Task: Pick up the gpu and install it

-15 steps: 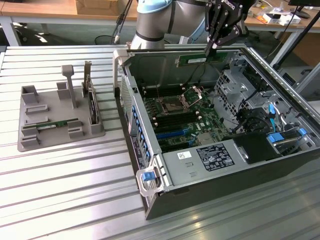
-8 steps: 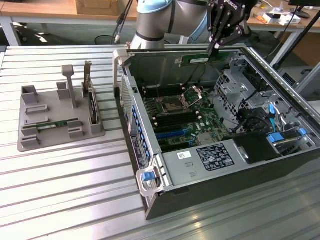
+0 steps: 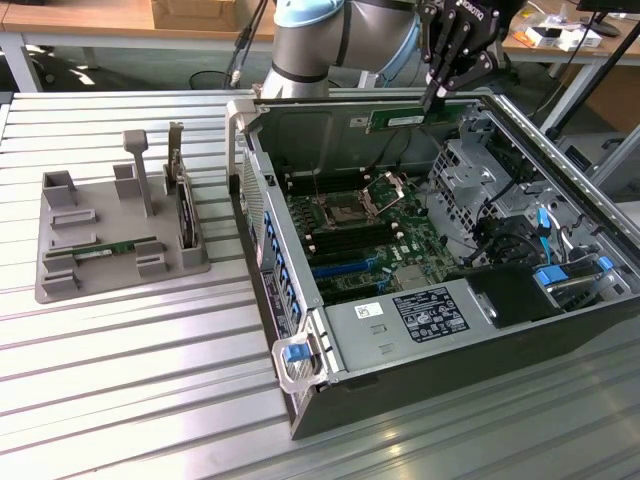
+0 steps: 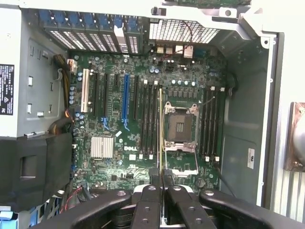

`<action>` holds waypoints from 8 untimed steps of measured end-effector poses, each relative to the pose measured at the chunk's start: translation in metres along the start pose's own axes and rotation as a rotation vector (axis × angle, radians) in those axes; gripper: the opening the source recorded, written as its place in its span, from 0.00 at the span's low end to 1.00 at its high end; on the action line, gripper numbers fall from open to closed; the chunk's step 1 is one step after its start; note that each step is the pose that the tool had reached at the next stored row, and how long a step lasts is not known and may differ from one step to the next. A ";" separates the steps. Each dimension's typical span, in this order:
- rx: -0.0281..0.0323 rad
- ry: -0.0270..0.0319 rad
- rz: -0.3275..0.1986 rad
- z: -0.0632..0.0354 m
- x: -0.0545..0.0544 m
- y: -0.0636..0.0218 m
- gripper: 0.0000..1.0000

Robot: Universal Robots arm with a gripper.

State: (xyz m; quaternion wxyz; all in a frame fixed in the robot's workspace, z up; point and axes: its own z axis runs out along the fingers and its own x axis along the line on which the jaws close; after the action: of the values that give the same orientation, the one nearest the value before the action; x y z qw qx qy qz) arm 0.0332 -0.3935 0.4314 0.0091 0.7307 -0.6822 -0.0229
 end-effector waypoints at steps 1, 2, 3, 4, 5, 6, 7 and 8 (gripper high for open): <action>0.0000 0.0000 0.000 -0.0001 0.000 -0.0015 0.12; 0.0000 0.0000 0.000 -0.0001 0.000 -0.0023 0.12; 0.0000 0.0000 0.000 -0.0002 0.000 -0.0031 0.12; 0.0000 0.0000 0.000 -0.0003 0.000 -0.0052 0.12; 0.0000 0.0000 0.000 -0.0003 0.000 -0.0067 0.12; 0.0000 0.0000 0.000 -0.0004 0.001 -0.0083 0.12; 0.0000 0.0000 0.000 -0.0008 0.001 -0.0181 0.12; 0.0000 0.0000 0.000 -0.0009 0.001 -0.0190 0.12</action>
State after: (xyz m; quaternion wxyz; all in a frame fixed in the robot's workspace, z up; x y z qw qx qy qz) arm 0.0523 -0.3935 0.4314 0.0091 0.7307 -0.6822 -0.0229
